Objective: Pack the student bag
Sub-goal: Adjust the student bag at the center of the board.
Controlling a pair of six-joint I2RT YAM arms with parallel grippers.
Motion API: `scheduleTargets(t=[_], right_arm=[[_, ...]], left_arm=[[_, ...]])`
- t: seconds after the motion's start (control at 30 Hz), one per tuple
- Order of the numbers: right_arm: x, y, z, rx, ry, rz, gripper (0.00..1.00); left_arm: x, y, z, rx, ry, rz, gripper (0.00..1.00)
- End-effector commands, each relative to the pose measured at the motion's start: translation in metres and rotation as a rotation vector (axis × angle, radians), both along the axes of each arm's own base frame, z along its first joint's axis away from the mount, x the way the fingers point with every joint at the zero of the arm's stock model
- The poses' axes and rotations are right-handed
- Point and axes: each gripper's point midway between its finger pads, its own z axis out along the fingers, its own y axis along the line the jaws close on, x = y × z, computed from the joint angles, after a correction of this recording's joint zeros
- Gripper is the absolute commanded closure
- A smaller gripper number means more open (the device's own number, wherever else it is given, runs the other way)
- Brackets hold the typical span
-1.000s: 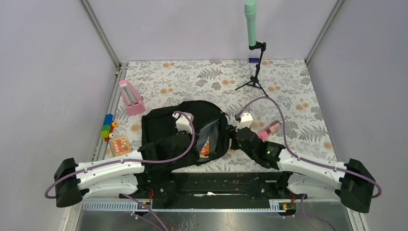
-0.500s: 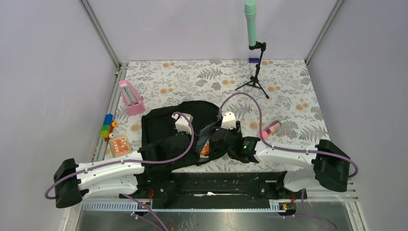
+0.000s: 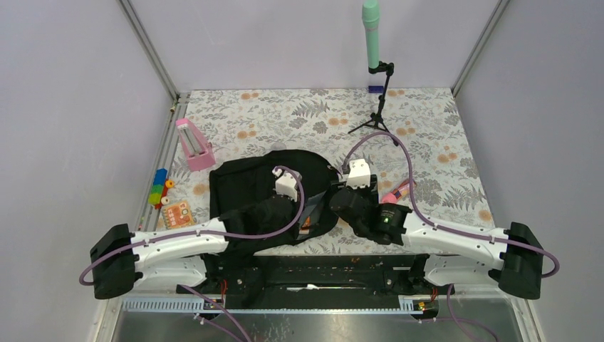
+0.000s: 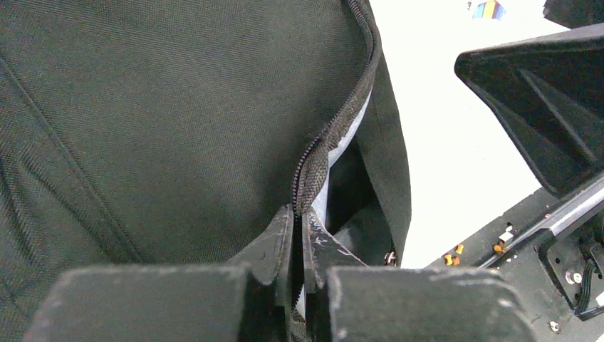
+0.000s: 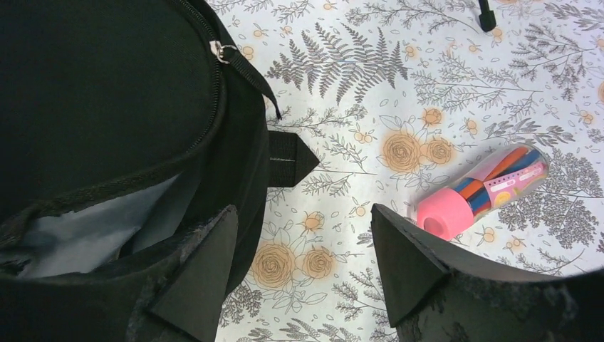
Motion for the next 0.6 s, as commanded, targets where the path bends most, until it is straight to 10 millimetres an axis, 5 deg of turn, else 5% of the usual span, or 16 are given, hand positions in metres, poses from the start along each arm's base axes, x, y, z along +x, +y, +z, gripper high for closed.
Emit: scheduleTargets(t=[0.0, 0.17, 0.3, 0.57], right_arm=[[-0.003, 0.007, 0.004, 0.057, 0.004, 0.022, 0.23], [-0.011, 0.051, -0.006, 0.164, 0.098, 0.133, 0.22], [-0.011, 0.074, -0.01, 0.147, 0.121, 0.155, 0.21], [-0.01, 0.082, -0.05, -0.023, 0.189, 0.115, 0.17]], left_arm=[[0.006, -0.003, 0.013, -0.039, 0.0, 0.053, 1.0], [0.017, 0.027, 0.024, -0.11, -0.043, 0.205, 1.0], [0.015, 0.032, 0.026, -0.132, -0.041, 0.197, 1.0], [0.009, 0.039, 0.024, -0.149, -0.032, 0.196, 1.0]])
